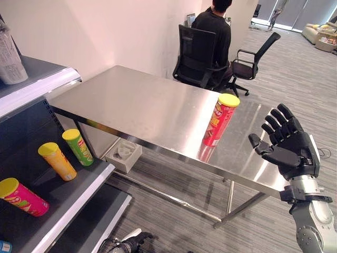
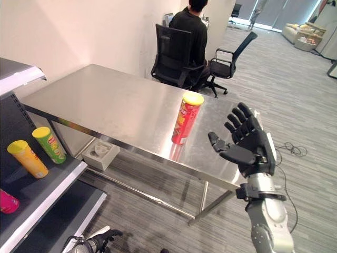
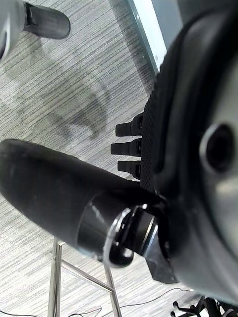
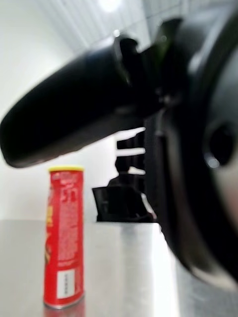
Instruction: Put the goods on the table back onto the shelves and tidy them up.
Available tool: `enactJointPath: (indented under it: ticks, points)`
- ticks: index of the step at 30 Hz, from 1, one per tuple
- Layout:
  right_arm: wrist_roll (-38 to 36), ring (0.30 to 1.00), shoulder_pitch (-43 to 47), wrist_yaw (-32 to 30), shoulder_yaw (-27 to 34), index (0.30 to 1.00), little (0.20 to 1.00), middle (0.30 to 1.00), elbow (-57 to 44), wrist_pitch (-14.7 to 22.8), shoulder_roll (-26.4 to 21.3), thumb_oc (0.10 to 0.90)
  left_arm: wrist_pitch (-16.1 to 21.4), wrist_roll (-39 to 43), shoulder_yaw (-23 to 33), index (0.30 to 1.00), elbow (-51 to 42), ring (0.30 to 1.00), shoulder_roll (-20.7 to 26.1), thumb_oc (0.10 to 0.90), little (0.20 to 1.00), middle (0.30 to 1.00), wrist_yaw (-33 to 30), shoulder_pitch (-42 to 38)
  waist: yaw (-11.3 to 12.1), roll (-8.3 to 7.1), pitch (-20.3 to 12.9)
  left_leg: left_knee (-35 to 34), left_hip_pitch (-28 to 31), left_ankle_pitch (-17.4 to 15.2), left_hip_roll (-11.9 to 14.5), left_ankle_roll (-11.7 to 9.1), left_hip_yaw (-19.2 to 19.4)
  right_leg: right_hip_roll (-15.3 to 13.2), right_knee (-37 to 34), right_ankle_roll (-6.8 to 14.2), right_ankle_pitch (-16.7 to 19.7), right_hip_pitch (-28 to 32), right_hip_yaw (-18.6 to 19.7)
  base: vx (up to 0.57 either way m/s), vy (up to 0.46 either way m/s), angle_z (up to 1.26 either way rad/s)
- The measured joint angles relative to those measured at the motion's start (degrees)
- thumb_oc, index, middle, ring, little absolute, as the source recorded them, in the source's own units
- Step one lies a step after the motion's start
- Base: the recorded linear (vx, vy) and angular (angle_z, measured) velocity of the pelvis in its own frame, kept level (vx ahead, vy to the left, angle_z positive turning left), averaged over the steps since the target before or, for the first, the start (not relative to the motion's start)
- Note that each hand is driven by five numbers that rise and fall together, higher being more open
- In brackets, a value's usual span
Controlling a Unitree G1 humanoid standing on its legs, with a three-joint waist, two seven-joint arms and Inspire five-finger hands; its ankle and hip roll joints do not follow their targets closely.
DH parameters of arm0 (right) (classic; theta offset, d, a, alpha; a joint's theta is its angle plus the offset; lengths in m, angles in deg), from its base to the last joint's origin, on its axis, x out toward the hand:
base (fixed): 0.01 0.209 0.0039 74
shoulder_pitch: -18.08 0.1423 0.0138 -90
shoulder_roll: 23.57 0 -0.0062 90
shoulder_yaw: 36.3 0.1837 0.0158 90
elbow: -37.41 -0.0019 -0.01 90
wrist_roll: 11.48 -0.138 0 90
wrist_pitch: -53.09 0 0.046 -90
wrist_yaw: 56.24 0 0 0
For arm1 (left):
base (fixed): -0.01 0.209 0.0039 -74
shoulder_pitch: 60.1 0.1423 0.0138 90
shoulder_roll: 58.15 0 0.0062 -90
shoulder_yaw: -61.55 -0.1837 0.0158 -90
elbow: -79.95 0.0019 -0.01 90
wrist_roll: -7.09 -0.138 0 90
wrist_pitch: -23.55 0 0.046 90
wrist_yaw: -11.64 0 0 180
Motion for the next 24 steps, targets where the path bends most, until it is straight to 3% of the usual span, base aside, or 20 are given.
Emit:
enactJointPath:
  ticks: [24]
  points:
    - [-3.2, 0.900, 10.1, -1.4, -4.2, 0.900, 0.900, 0.900, 10.4, -1.3, -5.1, 0.800, -0.1, 2.9, 0.1, 0.900, 0.1, 0.900, 0.1, 0.800, 0.900, 0.900, -0.3, 1.2, 2.8, 0.57, 0.4, 0.1, -1.8, 0.8, -0.2, 0.1, -2.7, -0.5, 0.0, 0.0, -0.1, 0.1, -2.5, 0.00, 0.002, 0.05]
